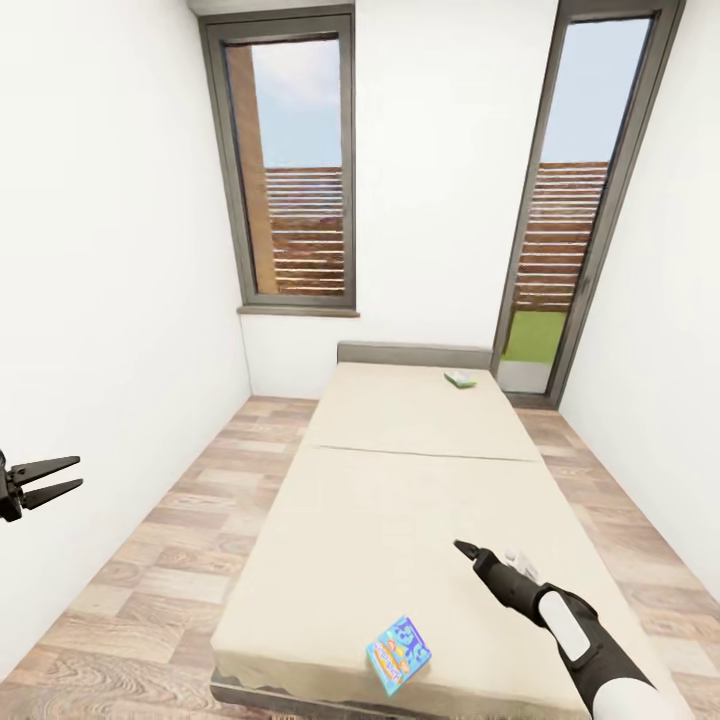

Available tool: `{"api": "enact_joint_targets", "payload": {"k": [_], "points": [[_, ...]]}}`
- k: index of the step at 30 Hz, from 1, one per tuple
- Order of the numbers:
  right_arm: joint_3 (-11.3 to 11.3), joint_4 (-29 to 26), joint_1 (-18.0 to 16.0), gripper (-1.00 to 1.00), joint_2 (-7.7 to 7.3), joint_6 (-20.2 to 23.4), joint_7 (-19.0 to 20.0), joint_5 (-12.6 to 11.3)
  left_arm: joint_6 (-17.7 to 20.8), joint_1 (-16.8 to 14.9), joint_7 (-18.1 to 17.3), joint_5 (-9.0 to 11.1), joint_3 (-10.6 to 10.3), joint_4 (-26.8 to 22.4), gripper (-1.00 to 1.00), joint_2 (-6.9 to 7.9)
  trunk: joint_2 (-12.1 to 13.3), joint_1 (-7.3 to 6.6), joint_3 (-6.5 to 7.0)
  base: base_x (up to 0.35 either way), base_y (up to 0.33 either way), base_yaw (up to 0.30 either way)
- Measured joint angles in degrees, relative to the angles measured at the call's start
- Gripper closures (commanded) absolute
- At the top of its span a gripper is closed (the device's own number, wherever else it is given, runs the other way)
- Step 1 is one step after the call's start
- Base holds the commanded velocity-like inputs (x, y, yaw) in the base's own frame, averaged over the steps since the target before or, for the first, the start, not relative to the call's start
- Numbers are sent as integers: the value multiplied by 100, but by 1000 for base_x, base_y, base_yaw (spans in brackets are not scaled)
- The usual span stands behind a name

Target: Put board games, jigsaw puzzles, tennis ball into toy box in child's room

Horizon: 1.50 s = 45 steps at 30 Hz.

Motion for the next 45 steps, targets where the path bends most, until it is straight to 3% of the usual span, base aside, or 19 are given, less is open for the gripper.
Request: {"api": "enact_joint_targets", "payload": {"k": [7, 20, 26, 33, 41, 45], "points": [[14, 14, -1, -100, 316, -314, -17, 34, 1, 0, 0, -1, 0, 0, -100, 2, -281, 152, -126, -52, 0, 0], [11, 307, -2, -100, 378, -382, -34, 47, -6, 0, 0, 7, 0, 0, -100, -17, -803, 437, -360, -2, 0, 0], [36, 343, -2, -100, 619, -822, -30, 52, -6, 0, 0, 5, 0, -1, -100, -29, -1044, 569, -467, 0, 0, 0], [40, 356, -2, -100, 727, -891, -7, 21, -5, 0, 0, 2, 0, -1, -100, -30, -1325, 723, -593, 0, 0, 0], [-5, 415, -2, -100, 813, -887, -17, -50, -5, 0, 0, 7, -8, -8, -100, -37, -1646, 899, -737, 0, 0, 0], [-33, 462, -2, -100, 798, -806, -10, -236, -5, 0, 0, 7, -41, -9, -100, -38, -1807, 986, -809, 0, 0, 0]]}}
